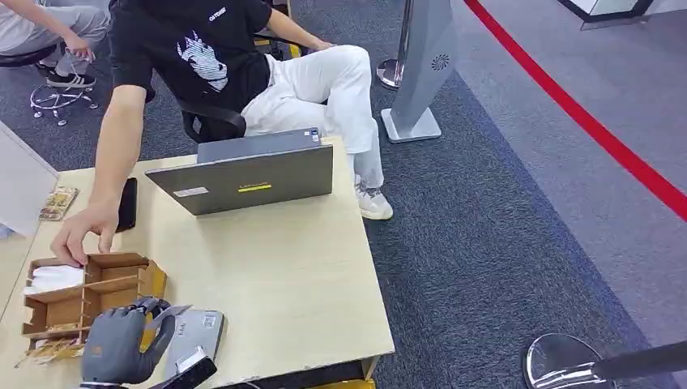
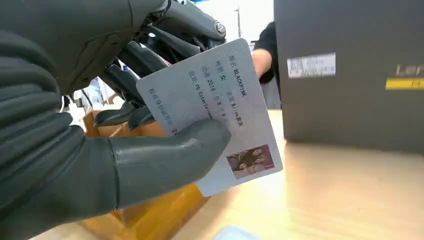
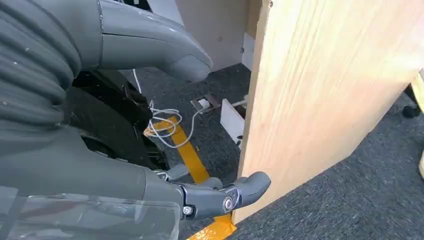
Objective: Pass the card to the sensor for recognition and then transmit it.
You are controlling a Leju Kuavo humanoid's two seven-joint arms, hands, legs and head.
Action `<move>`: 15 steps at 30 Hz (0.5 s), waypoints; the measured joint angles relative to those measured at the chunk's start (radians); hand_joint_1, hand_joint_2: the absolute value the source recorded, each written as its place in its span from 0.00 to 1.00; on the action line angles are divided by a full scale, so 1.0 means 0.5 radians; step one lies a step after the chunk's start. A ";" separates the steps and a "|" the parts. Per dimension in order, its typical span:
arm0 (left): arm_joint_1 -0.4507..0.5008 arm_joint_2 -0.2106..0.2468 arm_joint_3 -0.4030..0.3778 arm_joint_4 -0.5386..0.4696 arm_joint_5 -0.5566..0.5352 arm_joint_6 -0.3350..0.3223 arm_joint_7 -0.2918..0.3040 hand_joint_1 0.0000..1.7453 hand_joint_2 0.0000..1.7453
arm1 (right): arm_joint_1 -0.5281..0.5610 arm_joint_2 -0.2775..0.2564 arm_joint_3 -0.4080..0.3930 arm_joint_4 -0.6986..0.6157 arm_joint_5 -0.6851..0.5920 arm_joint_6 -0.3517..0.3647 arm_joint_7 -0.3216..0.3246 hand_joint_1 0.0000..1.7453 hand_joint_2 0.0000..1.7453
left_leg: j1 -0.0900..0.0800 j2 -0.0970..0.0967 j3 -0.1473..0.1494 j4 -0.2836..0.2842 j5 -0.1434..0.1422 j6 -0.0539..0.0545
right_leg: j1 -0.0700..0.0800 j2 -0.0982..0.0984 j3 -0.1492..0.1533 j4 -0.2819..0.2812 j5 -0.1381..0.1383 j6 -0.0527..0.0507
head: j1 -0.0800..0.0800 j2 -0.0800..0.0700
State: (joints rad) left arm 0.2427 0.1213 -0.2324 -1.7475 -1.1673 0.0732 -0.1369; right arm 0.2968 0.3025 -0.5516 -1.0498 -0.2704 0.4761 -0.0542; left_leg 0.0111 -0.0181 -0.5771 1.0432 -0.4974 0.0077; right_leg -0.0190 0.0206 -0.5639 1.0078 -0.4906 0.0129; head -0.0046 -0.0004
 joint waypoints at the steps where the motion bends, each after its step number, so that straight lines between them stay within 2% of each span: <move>1: -0.001 0.003 -0.010 0.021 -0.005 0.000 0.002 1.00 1.00 | -0.001 0.000 -0.002 0.004 0.014 0.004 0.000 0.00 1.00 | 0.000 0.000 0.000 0.000 0.000 0.000 | 0.000 0.000 0.000 0.000 0.000 0.000 | 0.000 0.000; 15: -0.068 0.070 -0.187 0.316 -0.008 -0.005 0.084 1.00 1.00 | -0.027 0.000 -0.059 0.082 0.140 0.085 -0.009 0.00 1.00 | 0.000 -0.001 0.000 0.000 0.000 0.000 | 0.000 -0.002 0.002 0.000 0.000 0.000 | 0.000 0.000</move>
State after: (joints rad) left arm 0.2085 0.1564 -0.3257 -1.5897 -1.1715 0.0710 -0.0950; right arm 0.2833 0.3025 -0.5810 -1.0090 -0.2007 0.5188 -0.0588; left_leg 0.0112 -0.0189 -0.5773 1.0431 -0.4974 0.0076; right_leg -0.0189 0.0196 -0.5631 1.0079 -0.4906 0.0129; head -0.0046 -0.0004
